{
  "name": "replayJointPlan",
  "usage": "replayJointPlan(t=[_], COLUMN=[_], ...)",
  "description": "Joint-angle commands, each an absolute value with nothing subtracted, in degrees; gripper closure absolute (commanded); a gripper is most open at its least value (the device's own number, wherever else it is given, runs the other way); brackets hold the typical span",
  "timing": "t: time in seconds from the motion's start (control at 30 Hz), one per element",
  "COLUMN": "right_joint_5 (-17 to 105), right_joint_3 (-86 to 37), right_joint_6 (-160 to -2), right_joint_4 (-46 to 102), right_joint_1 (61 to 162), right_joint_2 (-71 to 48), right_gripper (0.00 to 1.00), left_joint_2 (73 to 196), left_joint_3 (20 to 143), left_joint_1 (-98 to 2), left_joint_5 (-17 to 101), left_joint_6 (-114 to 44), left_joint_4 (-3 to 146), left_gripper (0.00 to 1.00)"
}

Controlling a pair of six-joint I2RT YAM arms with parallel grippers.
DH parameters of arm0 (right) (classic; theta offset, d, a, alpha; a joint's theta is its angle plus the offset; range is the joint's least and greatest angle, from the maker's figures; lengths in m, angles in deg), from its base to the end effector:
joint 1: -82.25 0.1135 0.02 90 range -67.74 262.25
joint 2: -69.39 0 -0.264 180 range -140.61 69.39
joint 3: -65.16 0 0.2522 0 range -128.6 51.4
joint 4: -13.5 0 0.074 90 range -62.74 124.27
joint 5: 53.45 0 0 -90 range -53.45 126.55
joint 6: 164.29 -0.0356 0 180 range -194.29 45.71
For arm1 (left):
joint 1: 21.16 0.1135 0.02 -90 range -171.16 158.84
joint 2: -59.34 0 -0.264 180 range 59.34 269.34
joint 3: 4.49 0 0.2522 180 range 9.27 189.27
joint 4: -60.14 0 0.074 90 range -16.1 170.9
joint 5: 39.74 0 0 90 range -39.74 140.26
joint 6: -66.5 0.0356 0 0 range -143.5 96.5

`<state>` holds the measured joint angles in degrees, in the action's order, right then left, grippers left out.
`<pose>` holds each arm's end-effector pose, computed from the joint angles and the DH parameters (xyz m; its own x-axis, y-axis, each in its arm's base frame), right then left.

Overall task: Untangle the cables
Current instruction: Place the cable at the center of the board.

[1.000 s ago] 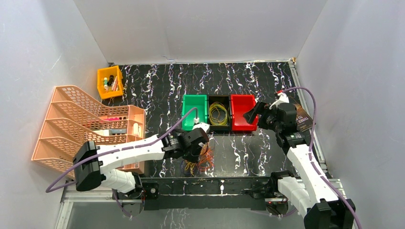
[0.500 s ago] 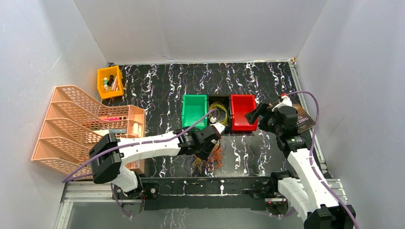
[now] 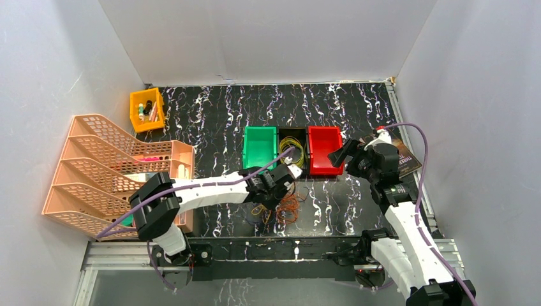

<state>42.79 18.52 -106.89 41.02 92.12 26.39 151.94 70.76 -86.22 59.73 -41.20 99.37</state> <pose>0.1753 0.0344 0.2653 -0.4806 0.4600 -0.7466 -0.0112 0.8481 0.5297 0.1456 -0.2993 0.2109 -0.5956 0.5696 -0.5665 0.7086 0.7046 -0.0366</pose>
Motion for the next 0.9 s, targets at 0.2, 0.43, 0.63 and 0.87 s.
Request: replayJointPlan(t=[0.2, 0.43, 0.63, 0.87], right_joint_5=[43.32, 43.05, 42.81, 42.79], right_joint_3=[17.93, 17.87, 17.97, 18.38], right_joint_6=[-105.54, -105.41, -105.32, -105.4], right_joint_4=[40.47, 40.53, 40.62, 40.62], right_joint_1=[92.0, 91.95, 91.93, 91.96], right_joint_2=[27.63, 27.75, 27.68, 27.75], right_gripper=[0.02, 0.02, 0.02, 0.02], left_joint_2=[154.82, 158.59, 161.11, 163.21], left_joint_3=[68.41, 70.54, 73.54, 76.21], left_joint_1=[-80.66, -77.52, -74.55, -72.18], left_joint_5=[56.14, 55.22, 54.93, 54.82], left_joint_6=[-38.71, -36.79, -34.93, -33.14], left_joint_4=[95.53, 93.67, 93.08, 92.79], left_gripper=[1.0, 1.0, 1.0, 1.0])
